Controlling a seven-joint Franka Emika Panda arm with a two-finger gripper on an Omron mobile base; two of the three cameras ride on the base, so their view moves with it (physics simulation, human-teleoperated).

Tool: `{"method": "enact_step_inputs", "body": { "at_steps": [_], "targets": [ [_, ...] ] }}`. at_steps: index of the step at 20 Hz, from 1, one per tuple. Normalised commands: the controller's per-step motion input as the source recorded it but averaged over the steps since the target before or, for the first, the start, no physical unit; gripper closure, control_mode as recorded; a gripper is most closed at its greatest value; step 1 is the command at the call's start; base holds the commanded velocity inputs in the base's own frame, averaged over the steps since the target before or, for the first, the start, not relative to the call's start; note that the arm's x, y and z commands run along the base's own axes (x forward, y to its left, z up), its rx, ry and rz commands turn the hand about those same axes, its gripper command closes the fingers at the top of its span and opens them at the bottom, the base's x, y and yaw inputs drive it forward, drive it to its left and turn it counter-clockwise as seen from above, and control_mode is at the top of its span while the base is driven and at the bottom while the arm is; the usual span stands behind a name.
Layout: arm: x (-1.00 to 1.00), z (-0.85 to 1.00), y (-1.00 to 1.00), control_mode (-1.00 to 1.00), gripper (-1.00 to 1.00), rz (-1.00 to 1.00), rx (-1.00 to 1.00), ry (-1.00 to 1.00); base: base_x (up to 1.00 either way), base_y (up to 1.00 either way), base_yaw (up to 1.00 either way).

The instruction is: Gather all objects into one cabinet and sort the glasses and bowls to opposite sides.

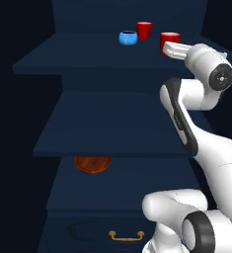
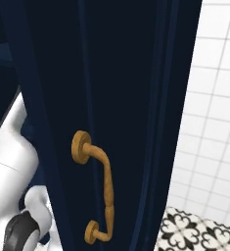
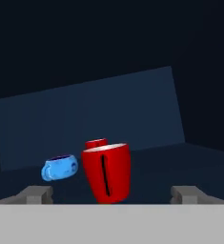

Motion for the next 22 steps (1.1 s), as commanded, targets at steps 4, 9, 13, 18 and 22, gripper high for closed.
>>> {"method": "enact_step_inputs", "body": {
  "at_steps": [4, 9, 13, 18, 22],
  "targets": [
    [-0.97, 0.05, 0.0, -1.0, -1.0, 0.05, 0.0, -0.06, 0.0, 0.0, 0.0],
    [-1.0, -0.07, 0.39, -1.0, -1.0, 0.01, -0.03, -0.1, 0.0, 0.0, 0.0],
    [-1.0, -0.16, 0.63, -1.0, -1.0, 0.0, -0.04, -0.06, 0.0, 0.0, 0.0],
    [-1.0, -0.14, 0.61, -1.0, -1.0, 0.0, -0.03, -0.03, 0.0, 0.0, 0.0],
    [-0.99, -0.22, 0.76, -1.0, -1.0, 0.01, -0.01, 0.09, 0.0, 0.0, 0.0]
  ]
}}
